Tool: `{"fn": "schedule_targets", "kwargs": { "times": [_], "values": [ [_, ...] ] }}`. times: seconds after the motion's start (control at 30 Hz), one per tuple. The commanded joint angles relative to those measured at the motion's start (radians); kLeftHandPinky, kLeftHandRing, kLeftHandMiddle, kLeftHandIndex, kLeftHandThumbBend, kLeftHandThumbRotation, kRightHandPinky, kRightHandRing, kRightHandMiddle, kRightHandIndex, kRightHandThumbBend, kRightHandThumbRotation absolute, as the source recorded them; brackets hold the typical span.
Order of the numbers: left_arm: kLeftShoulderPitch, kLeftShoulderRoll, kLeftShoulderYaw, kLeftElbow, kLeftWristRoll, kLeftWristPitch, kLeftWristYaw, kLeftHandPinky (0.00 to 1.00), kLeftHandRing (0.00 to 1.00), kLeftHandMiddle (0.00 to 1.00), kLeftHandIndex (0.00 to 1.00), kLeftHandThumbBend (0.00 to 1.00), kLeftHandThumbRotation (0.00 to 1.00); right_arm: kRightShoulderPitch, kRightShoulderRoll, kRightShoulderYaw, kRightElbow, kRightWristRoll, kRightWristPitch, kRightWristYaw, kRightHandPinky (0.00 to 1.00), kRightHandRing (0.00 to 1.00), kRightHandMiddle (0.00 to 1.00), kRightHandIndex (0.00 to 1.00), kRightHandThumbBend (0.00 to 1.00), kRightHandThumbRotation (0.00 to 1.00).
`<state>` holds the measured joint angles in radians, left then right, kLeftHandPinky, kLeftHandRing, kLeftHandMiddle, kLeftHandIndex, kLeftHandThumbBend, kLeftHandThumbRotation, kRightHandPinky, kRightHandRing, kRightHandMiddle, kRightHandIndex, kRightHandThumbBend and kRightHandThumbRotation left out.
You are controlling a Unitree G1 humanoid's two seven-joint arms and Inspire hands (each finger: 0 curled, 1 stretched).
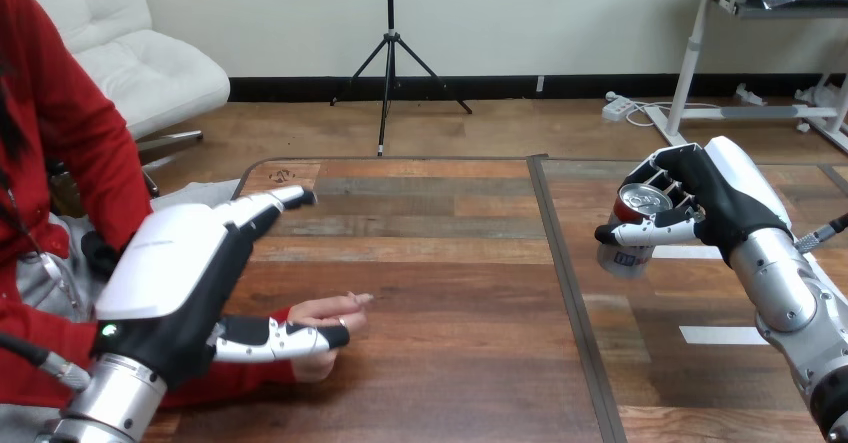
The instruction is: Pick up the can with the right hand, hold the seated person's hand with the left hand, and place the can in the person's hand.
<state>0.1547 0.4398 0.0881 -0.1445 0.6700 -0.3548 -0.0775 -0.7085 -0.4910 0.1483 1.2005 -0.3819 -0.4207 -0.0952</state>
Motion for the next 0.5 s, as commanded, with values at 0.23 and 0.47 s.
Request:
{"fn": "schedule_targets", "kwargs": {
  "times": [0.23, 0.47],
  "values": [
    [-0.073, 0.075, -0.03, 0.043, -0.002, 0.02, -0.033, 0.67, 0.79, 0.82, 0.81, 1.0, 0.38, -0.054, -0.027, -0.018, -0.058, 0.016, -0.022, -0.012, 0.39, 0.42, 0.47, 0.49, 0.71, 0.0],
    [-0.081, 0.102, -0.042, 0.059, 0.015, 0.034, -0.034, 0.68, 0.79, 0.82, 0.8, 1.0, 0.38, -0.055, -0.026, -0.019, -0.057, 0.017, -0.018, -0.014, 0.39, 0.43, 0.47, 0.49, 0.71, 0.0]
  ]
}}
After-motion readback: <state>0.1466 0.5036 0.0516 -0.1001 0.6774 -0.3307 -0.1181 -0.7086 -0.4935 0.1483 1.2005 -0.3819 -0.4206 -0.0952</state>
